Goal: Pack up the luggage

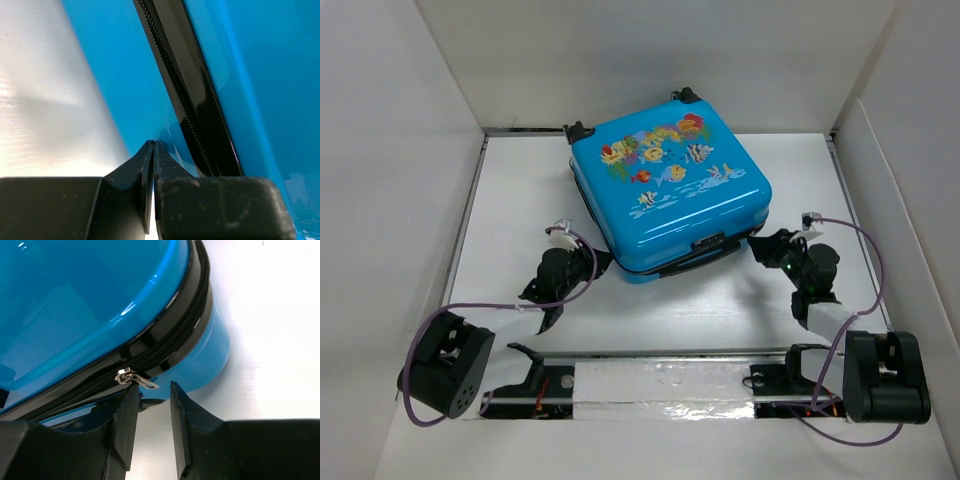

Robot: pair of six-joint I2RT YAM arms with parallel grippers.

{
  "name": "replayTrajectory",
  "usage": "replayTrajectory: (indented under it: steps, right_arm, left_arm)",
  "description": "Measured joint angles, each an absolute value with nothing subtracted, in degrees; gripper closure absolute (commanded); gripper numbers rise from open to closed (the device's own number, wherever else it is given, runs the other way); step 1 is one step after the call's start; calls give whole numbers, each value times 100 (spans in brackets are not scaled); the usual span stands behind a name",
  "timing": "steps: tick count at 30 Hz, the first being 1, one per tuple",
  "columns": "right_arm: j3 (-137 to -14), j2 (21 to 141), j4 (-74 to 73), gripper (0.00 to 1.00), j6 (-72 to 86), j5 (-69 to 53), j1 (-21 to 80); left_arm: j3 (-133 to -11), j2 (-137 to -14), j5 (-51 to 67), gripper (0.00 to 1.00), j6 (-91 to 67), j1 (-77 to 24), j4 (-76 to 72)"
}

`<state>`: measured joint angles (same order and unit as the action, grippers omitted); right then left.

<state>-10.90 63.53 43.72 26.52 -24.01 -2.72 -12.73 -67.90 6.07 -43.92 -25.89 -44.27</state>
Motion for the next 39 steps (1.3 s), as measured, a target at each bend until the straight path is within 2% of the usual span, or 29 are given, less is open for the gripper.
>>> replayTrajectory:
  steps: [8, 11, 14, 15, 20, 28, 35, 39]
  right_arm:
    - [-1184, 6423, 4414, 62, 2458, -2335, -60]
    - [-1186, 6418, 4418, 66, 2401, -2300, -23]
    - [-1197, 6412, 4431, 76, 2373, -2250, 64]
    - [-1205, 6412, 4431, 84, 2366, -2222, 97]
    - [-1219, 6412, 4383, 100, 2307, -1975, 266]
    - [-1225, 5725, 3651, 100, 2224, -1144, 982]
    - [-1223, 4429, 2075, 100, 2296, -19, 2335]
    - [-1225, 4338, 1796, 100, 2657, 381, 3540]
  left_arm:
    - [-1273, -6941, 633, 100, -4394, -2589, -4482]
    - [-1273, -6973, 652, 100, -4394, -2589, -4495]
    - [-1273, -6973, 661, 100, -4394, -2589, -4499]
    - [-1273, -6973, 663, 100, -4394, -2589, -4501]
    - [-1273, -6973, 714, 100, -4394, -2591, -4541]
    - [-1291, -7260, 875, 100, -4469, -2569, -4748]
    - [-1564, -7736, 825, 100, -4598, -2899, -4727]
    - [-1907, -8027, 827, 100, -4786, -3430, -4783]
